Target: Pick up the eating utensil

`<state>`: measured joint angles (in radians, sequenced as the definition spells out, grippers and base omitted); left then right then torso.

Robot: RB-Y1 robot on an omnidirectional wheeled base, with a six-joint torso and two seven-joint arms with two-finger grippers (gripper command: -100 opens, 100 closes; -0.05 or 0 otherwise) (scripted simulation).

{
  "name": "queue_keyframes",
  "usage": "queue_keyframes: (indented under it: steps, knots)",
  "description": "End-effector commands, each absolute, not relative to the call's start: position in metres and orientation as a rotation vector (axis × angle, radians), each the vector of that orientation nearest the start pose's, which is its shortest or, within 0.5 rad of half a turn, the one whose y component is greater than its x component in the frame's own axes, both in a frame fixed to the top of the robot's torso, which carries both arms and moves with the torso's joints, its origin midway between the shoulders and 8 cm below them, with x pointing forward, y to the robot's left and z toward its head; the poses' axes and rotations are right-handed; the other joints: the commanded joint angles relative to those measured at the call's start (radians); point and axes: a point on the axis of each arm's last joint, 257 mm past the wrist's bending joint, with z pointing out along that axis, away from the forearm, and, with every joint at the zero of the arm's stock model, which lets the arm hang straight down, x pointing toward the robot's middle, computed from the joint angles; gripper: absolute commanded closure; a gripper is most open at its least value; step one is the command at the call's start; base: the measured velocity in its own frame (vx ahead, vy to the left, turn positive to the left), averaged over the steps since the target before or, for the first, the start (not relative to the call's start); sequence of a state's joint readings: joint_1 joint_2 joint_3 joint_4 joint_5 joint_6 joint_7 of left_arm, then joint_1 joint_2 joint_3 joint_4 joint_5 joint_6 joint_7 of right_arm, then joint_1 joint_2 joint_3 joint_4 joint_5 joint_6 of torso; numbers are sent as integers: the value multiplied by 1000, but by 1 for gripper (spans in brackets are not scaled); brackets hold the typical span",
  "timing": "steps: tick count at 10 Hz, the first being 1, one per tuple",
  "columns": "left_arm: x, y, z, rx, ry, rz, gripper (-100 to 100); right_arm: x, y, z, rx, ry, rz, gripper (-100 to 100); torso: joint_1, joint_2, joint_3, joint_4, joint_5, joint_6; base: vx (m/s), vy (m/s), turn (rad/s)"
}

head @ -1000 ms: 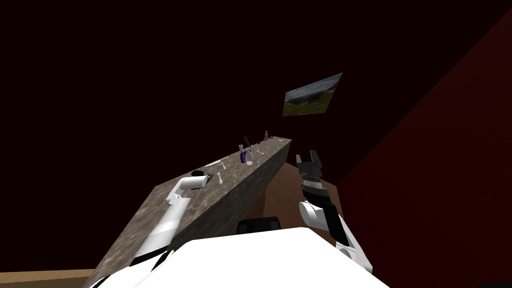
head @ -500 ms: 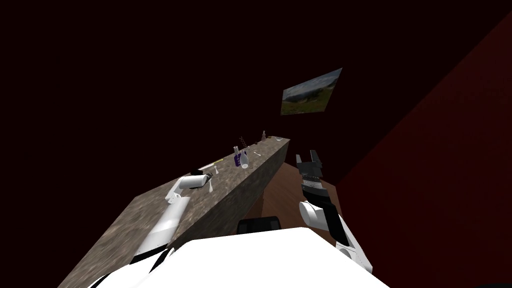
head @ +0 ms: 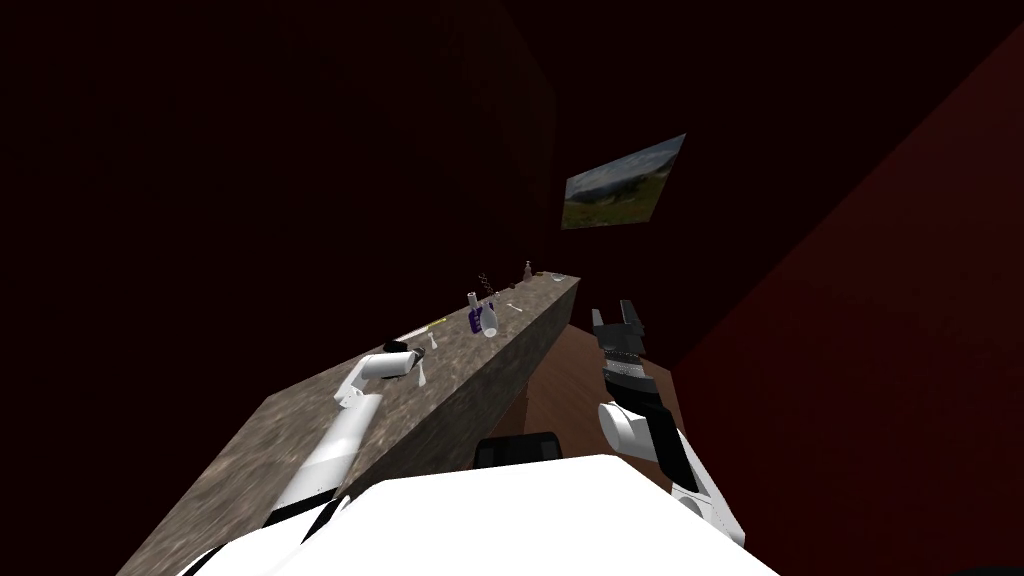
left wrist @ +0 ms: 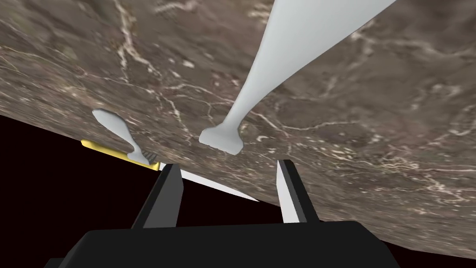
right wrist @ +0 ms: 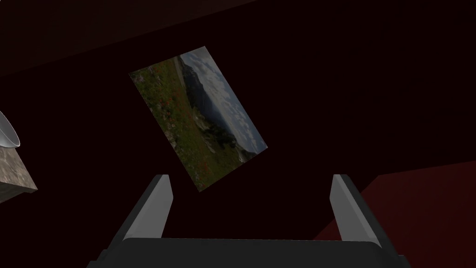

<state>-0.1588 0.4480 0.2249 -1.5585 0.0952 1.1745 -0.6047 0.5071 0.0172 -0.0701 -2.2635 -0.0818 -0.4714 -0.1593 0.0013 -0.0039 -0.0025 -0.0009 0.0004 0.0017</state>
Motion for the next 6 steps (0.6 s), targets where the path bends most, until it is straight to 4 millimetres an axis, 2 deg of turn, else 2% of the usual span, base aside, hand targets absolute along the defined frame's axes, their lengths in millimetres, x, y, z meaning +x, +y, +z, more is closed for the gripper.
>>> queue_keyframes:
  steps: [1,4,6]
  knots:
    - [459,492,-323,-1274,2084,62,100,344,-317,11,811,522,1414,0,0,0,0,0,0,0,0,0,0]
    - [459,492,-323,-1274,2084,62,100,344,-317,11,811,522,1414,0,0,0,0,0,0,0,0,0,0]
    - [464,486,-319,-1267,2069,37,-100,344,-317,11,811,522,1414,0,0,0,0,0,0,0,-34,-35,54]
